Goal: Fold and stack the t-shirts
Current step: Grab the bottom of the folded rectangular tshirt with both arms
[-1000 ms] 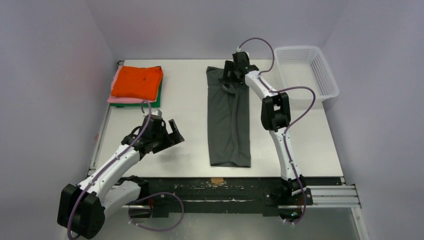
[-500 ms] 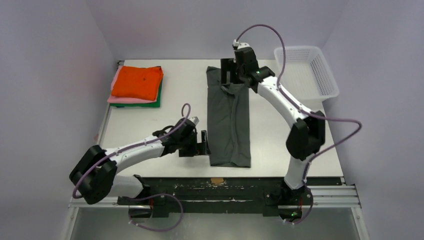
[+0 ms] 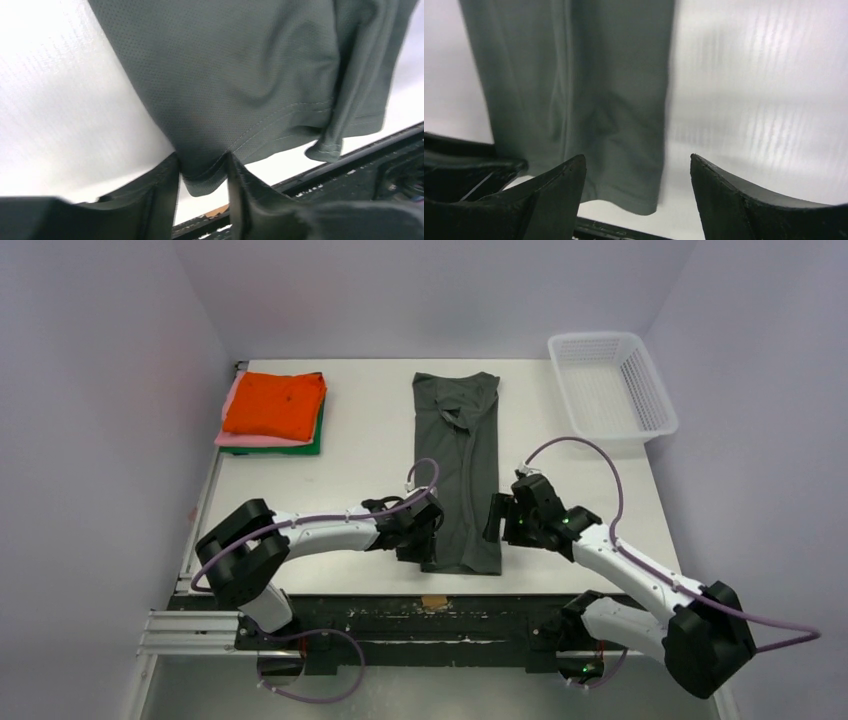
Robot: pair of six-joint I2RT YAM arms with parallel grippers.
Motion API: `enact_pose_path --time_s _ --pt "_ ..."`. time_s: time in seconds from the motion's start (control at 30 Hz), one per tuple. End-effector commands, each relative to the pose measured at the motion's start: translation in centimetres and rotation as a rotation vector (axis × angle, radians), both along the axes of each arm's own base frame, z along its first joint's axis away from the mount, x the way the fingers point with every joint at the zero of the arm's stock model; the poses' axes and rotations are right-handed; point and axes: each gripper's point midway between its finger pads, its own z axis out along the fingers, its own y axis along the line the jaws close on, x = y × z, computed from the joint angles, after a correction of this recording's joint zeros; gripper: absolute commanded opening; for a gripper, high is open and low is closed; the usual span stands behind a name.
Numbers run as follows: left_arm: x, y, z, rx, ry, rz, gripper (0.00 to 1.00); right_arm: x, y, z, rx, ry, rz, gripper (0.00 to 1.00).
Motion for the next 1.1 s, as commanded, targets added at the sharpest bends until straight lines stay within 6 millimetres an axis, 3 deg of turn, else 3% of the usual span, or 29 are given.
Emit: enact_pose_path --time_s 0.0,0.2,0.3,0.37,0.43,0.53,0.63,0.73,0.87,0.97,1.07 --pt "-0.1 1.3 -1.0 0.113 -0.004 0.038 0.31 -2.0 2.9 1.2 0.196 0.009 0.039 0.72" --pt "-1.5 2.4 -1.2 0.133 0.002 0.046 0.0 -5.8 3.7 -2.5 0.184 0.154 0.111 0.59" --pt "-1.7 2.7 -0.9 0.127 -0.011 0.058 0.0 -6.7 3.8 -3.5 0.122 0.177 0.129 0.57" --pt "-1.7 2.6 -0.7 0.118 -0.016 0.063 0.0 -7.3 3.8 -4.0 0.098 0.203 0.135 0.51" --pt "-1.7 2.7 -0.7 0.115 -0.018 0.067 0.0 -7.7 3.2 -4.6 0.05 0.213 0.117 0.39" --pt "-2.0 3.5 -0.8 0.121 -0.021 0.086 0.0 -8.1 1.1 -5.0 -0.043 0.22 0.075 0.13" --pt "-2.3 4.5 -0.5 0.116 -0.03 0.1 0.0 -8.6 -0.3 -4.7 -0.082 0.215 0.059 0.02" --pt "-3.2 5.1 -0.4 0.096 -0.03 0.095 0.0 -9.6 0.4 -4.3 -0.022 0.226 0.111 0.0" --pt "-4.9 3.5 0.3 0.024 -0.025 0.031 0.0 -11.1 3.1 -3.8 0.116 0.256 0.207 0.0" --pt "-6.0 1.8 1.3 -0.036 -0.016 -0.004 0.0 -11.3 3.4 -3.4 0.126 0.259 0.213 0.0" --pt "-5.6 1.8 2.2 -0.061 -0.038 0.03 0.0 -10.5 3.2 -2.2 0.115 0.215 0.189 0.0"
